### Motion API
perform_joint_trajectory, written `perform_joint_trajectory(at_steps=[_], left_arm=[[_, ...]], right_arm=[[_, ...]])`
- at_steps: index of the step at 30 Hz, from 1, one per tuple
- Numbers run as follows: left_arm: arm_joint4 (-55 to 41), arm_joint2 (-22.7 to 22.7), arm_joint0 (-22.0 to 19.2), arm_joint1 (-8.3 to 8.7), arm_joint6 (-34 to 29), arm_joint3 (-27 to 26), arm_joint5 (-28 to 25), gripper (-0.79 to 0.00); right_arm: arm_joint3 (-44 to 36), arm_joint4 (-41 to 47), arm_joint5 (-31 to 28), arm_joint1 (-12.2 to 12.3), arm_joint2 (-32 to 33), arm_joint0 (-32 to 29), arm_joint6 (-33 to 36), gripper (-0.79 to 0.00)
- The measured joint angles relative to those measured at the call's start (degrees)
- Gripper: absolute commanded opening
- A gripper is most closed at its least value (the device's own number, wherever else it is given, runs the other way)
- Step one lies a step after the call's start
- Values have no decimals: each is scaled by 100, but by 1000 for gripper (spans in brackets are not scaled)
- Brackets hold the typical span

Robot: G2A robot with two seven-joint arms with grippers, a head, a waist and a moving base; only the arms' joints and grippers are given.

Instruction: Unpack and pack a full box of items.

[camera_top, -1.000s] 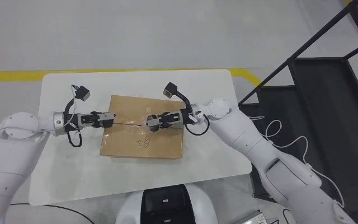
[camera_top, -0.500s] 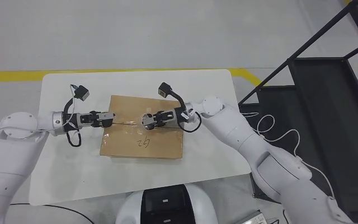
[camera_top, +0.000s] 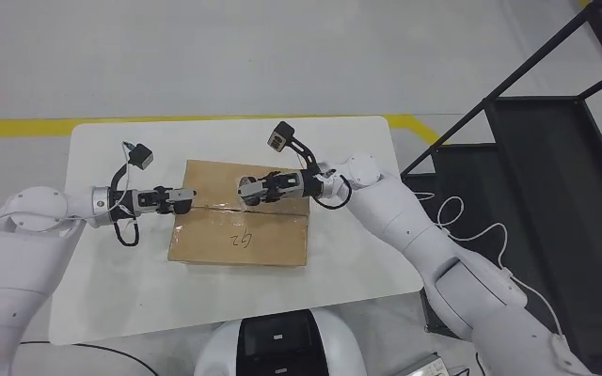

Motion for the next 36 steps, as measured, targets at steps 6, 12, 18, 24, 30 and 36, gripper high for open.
perform_joint_trajectory(at_steps=[6, 12, 18, 24, 30, 36], left_arm=[[21, 35, -61, -43, -20, 54, 3, 0], [34, 33, -88, -71, -32, 75, -8, 0], [64, -75, -63, -60, -45, 99, -12, 0], [85, -195, 12, -40, -55, 56, -2, 0], [98, -276, 81, -31, -59, 1, 17, 0], [123, -324, 124, -32, -54, -34, 15, 0]], right_arm=[[-748, 180, 592, 237, 684, -458, 593, -785], [-592, -236, 593, 145, 432, -515, 592, -785], [-55, -531, 300, -107, -48, -231, 299, -785], [499, -588, 98, -337, -327, 62, 96, -785], [1011, -694, -40, -490, -450, 280, -41, -785], [1454, -861, -176, -625, -572, 402, -178, -785]])
